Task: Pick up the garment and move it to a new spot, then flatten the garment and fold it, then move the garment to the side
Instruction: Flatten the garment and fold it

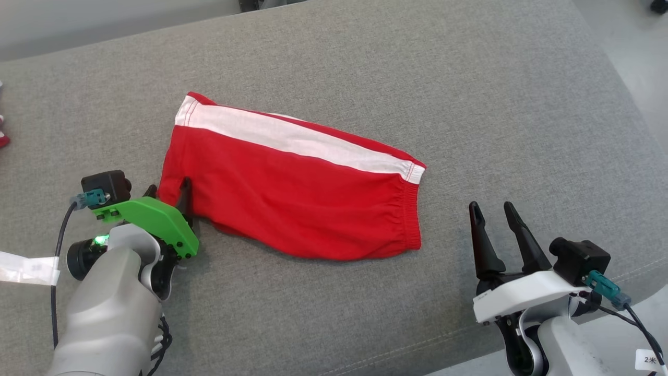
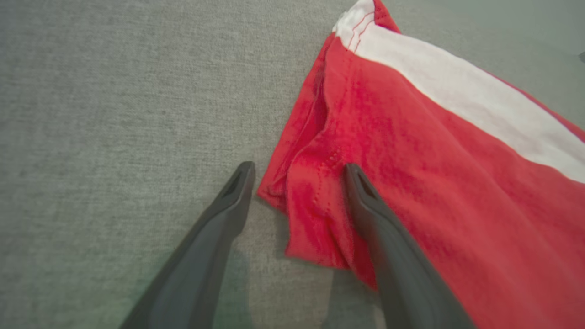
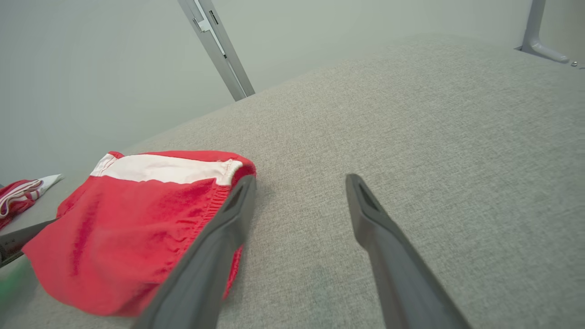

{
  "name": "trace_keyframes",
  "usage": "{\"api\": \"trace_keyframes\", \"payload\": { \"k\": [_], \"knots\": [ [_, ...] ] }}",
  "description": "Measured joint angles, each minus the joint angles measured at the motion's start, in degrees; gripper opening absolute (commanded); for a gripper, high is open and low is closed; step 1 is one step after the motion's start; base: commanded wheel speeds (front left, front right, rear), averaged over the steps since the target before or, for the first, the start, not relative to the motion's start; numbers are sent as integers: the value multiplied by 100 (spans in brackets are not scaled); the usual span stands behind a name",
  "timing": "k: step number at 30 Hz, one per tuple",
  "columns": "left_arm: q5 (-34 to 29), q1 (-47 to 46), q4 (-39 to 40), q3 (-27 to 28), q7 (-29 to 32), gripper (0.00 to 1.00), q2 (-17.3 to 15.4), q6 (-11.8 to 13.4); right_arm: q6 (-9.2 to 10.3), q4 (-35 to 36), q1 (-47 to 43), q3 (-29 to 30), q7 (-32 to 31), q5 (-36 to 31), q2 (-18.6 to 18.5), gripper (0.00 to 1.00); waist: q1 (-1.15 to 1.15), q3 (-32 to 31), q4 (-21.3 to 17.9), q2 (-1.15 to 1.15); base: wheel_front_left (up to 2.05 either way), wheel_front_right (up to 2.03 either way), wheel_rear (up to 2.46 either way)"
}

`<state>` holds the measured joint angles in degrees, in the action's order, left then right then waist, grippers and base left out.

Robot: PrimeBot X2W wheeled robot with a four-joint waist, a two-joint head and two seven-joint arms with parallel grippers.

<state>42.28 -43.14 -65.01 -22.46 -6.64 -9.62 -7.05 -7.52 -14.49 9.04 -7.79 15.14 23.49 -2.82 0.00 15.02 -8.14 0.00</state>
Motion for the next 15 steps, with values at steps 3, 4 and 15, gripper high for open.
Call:
{"api": "trace_keyframes", "payload": {
  "k": [3, 4, 15],
  "knots": [
    [23, -3, -41, -51, 36, 39, 16, -2, 0, 0, -10, 5, 0, 0, -3, 100, 0, -23, -44, 0, 0, 0, 0],
    [37, -2, -53, -76, 54, 19, 26, -4, 0, -3, -20, 4, 0, 0, -2, 100, 0, -39, -50, 0, 0, 0, 0],
    [335, 372, 264, -259, -360, 0, 172, -32, 0, -23, -179, 75, 0, -29, -2, 100, 0, -309, 38, 0, 0, 0, 0]
  ]
}}
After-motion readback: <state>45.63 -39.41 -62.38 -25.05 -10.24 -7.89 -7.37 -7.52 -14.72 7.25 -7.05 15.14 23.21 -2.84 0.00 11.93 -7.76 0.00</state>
